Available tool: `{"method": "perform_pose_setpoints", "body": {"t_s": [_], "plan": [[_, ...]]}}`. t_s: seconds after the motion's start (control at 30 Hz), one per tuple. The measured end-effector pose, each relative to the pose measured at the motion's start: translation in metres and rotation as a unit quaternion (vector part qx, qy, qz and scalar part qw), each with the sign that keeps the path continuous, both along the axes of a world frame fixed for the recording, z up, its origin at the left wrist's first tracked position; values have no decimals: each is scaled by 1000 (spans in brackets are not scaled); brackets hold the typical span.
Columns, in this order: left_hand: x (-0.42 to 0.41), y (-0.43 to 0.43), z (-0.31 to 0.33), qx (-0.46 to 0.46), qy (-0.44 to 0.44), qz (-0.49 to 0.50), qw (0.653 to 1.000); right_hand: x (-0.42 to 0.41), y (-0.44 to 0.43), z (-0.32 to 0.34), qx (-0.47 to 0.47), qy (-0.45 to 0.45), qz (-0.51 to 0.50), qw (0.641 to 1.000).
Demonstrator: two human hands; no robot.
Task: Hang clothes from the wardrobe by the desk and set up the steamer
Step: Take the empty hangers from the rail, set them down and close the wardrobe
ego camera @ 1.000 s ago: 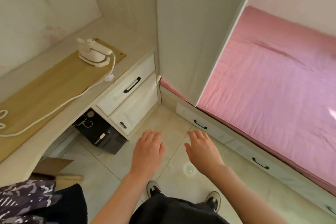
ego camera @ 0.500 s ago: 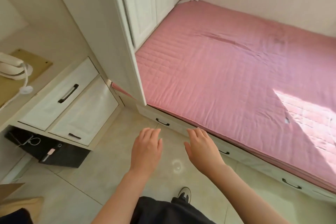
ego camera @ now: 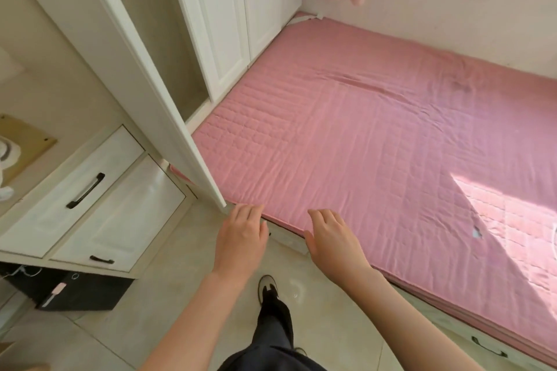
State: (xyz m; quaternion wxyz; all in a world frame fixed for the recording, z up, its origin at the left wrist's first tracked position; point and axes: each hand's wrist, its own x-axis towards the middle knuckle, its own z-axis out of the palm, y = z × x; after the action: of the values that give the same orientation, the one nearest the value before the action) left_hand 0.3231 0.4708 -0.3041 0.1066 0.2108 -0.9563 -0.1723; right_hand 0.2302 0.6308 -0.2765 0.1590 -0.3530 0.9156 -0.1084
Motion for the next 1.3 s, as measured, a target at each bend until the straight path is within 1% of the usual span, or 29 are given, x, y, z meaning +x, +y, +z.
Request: {"method": "perform_pose_setpoints", "body": {"t_s": [0.1, 0.23, 0.37, 0.6, 0.8, 0.93, 1.13, 1.3], "plan": [[-31, -24, 7, -10, 6, 5, 1000, -33, -29, 4, -16, 4, -2, 1000], [-62, -58, 13, 5, 10, 11, 1000, -68, -67, 8, -17, 6, 6, 1000], [-83, -84, 15, 8, 6, 8, 1000, -94, -97, 10, -30, 7, 9, 999], [-117, -112, 26, 32, 17, 42, 998, -133, -142, 16, -53, 11, 38, 998], [-157, -142, 42, 50, 40, 138, 988, -177, -187, 29, -74, 21, 84, 994], [-190, -168, 57, 46, 52, 206, 976, -214, -228, 41, -89, 35, 138, 986], [-235, -228, 80, 3, 95, 312, 945, -273, -303, 65, -127, 61, 222, 965], [-264, -286, 104, -22, 135, 392, 910, -314, -373, 97, -172, 77, 285, 940]]}}
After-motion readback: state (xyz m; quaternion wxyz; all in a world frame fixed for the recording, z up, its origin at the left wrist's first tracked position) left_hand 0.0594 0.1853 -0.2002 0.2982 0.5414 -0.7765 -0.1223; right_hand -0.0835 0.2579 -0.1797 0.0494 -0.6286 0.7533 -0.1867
